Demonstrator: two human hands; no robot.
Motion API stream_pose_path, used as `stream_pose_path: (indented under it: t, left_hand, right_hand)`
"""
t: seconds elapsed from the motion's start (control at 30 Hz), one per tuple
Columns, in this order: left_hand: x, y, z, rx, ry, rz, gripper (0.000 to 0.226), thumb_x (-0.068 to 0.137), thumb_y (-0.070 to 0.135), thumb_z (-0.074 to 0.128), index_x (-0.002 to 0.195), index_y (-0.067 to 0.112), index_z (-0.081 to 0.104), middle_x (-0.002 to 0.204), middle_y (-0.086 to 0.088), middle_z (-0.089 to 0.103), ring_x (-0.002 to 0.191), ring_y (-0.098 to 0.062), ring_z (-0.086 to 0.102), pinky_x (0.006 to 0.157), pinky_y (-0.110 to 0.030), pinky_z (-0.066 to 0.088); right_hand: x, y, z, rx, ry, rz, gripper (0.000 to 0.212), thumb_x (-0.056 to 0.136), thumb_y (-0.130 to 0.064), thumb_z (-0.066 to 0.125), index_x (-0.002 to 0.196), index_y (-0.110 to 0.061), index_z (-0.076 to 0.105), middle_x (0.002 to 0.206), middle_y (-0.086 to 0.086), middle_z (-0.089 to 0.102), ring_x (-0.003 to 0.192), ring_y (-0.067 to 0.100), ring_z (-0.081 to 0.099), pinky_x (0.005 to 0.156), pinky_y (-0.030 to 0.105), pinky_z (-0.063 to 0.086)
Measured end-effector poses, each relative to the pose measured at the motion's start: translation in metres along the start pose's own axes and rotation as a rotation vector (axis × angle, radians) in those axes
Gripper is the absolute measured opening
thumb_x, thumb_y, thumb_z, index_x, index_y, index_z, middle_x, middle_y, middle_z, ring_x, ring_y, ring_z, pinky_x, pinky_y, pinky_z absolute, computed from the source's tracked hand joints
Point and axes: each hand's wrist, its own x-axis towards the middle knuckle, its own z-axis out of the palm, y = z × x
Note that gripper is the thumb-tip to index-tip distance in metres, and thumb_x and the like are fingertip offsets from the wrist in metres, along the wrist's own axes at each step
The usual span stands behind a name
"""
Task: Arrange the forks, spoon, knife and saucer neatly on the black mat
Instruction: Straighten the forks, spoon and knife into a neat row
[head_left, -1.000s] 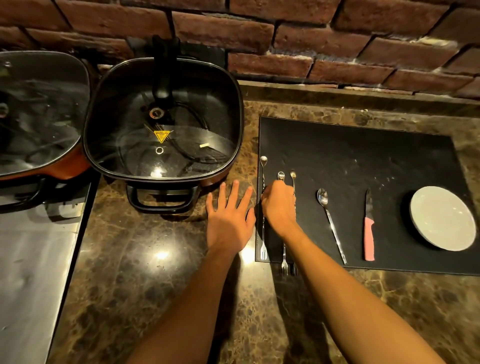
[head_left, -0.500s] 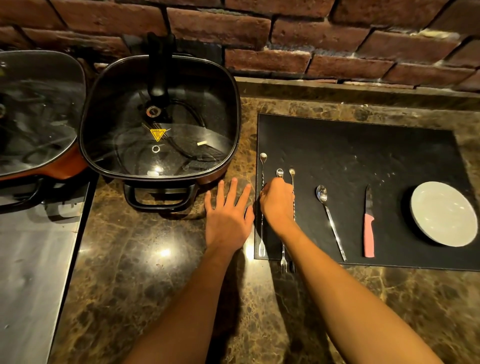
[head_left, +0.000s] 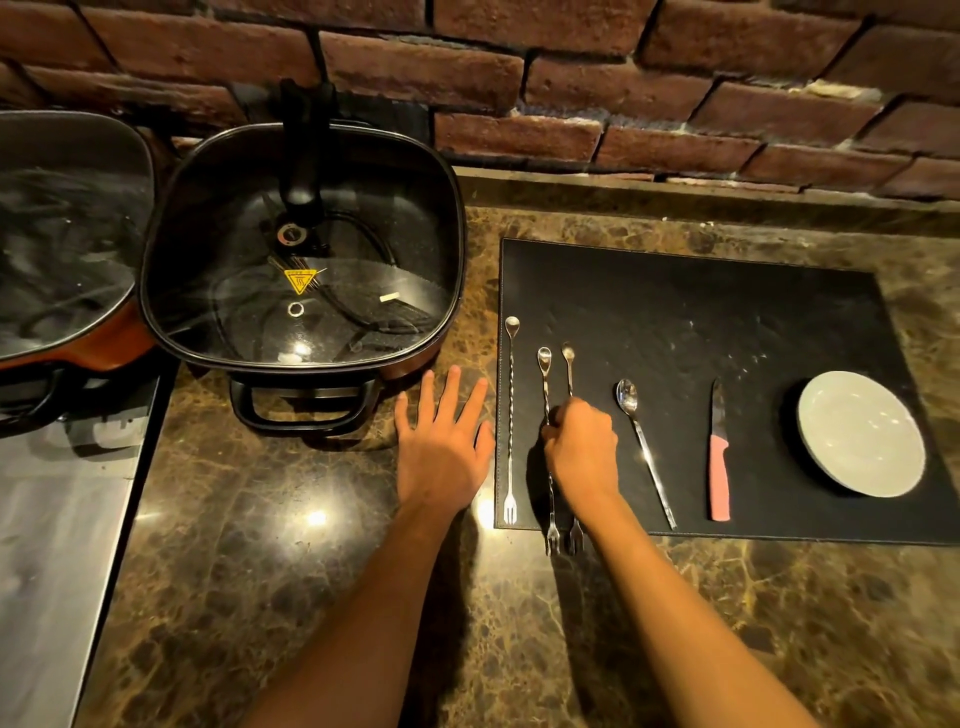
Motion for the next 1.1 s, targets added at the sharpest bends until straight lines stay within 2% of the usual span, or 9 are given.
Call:
stream_pose_path:
  t: [0.17,0.4,0.8,1.1]
  left_hand:
    - [0.002,0.001,-0.002,0.007,-0.036,-0.009,0.056,0.102,0.046,0.044,0.156,0.030,0.041,0.164,-0.008,0.039,0.150,-0.036,0.035,0.116,-0.064,0.029]
    - [0.003,0.001,-0.005,0.003,-0.096,-0.027,0.058,0.102,0.048,0.040,0.157,0.032,0.037,0.166,-0.006,0.035,0.152,-0.034,0.032,0.118,-0.063,0.028]
    - [0.005,0.003,-0.009,0.002,-0.143,-0.038,0.061,0.100,0.051,0.026,0.157,0.034,0.031,0.167,-0.006,0.032,0.154,-0.034,0.029,0.119,-0.064,0.026]
    - [0.006,0.004,-0.007,0.004,-0.140,-0.050,0.059,0.099,0.051,0.028,0.156,0.035,0.032,0.166,-0.004,0.034,0.153,-0.033,0.030,0.120,-0.063,0.026]
  right_hand:
    - [-0.001,-0.004,-0.003,-0.062,-0.003,-0.006,0.009,0.083,0.001,0.053,0.089,0.004,0.059,0.098,0.027,0.064,0.093,0.051,0.060,0.073,0.047,0.050]
    - [0.010,-0.015,-0.001,-0.039,0.002,-0.023,0.013,0.085,-0.003,0.052,0.092,0.003,0.061,0.099,0.029,0.063,0.093,0.052,0.059,0.070,0.044,0.048]
    - [0.026,-0.026,0.002,0.098,0.006,-0.006,0.018,0.090,-0.013,0.054,0.096,0.001,0.064,0.100,0.026,0.063,0.090,0.047,0.062,0.075,0.051,0.055]
    - [0.025,-0.026,0.003,0.088,0.017,0.022,0.017,0.090,-0.011,0.053,0.096,0.001,0.063,0.102,0.026,0.062,0.092,0.048,0.062,0.077,0.052,0.055]
